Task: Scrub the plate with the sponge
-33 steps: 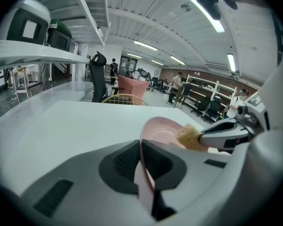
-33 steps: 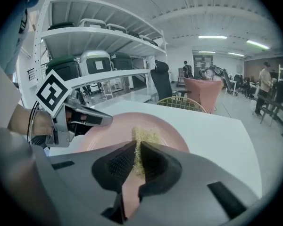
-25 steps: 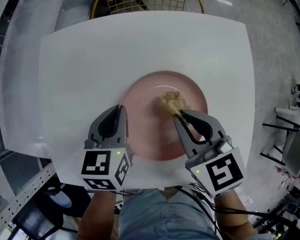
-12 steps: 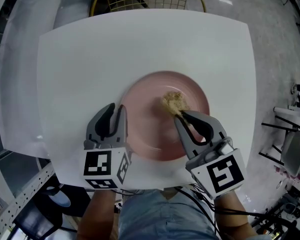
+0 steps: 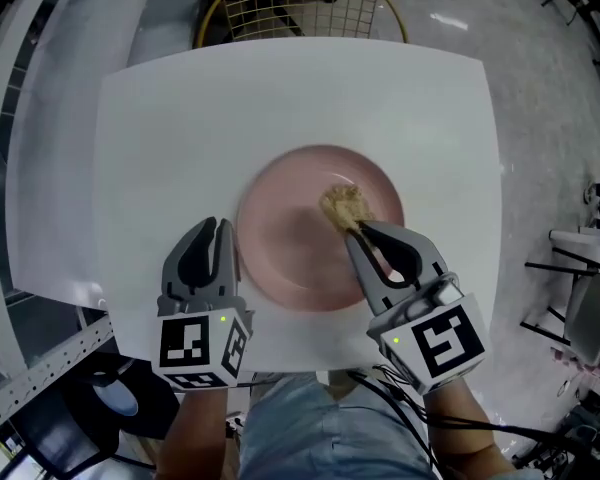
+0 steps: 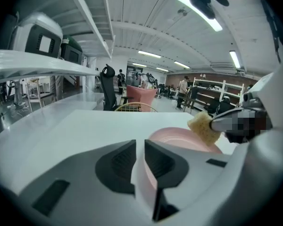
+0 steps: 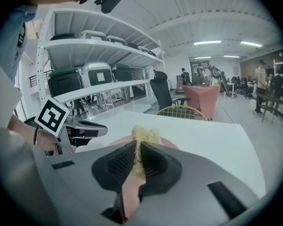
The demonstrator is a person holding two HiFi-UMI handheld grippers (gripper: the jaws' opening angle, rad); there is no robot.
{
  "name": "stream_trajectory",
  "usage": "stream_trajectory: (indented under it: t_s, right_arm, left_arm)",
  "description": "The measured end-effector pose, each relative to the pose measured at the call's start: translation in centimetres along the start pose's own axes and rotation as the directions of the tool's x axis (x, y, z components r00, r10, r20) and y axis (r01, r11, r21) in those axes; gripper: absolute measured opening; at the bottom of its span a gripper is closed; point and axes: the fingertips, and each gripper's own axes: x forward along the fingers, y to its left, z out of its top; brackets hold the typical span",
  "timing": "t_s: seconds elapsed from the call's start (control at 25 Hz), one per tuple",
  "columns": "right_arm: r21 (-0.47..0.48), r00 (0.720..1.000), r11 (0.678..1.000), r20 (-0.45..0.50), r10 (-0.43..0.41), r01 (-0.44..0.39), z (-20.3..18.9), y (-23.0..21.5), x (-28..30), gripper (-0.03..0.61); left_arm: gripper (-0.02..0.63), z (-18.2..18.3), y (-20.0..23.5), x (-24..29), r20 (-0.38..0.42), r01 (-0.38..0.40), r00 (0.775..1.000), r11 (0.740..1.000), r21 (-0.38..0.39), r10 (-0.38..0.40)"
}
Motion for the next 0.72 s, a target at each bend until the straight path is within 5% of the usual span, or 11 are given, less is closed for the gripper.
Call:
stream_trajectory:
  t_s: [0.24, 0.72]
  right_arm:
    - [-0.049, 0.994, 0.999, 0.105, 0.005, 0.000, 3.9, 0.9, -3.7, 0.037]
    - [-0.154, 0.943, 0.987, 0.333, 0.005, 0.050, 11.3, 3.4, -11.4, 0.037]
  left_arm:
    - [0.017, 5.6, -3.5, -5.2, 0.157, -0.015, 0.988, 0.999, 0.046, 0.008]
    - [0.015, 13.4, -8.7, -14.8, 0.378, -0.122, 0.923, 0.984, 0.128, 0.066]
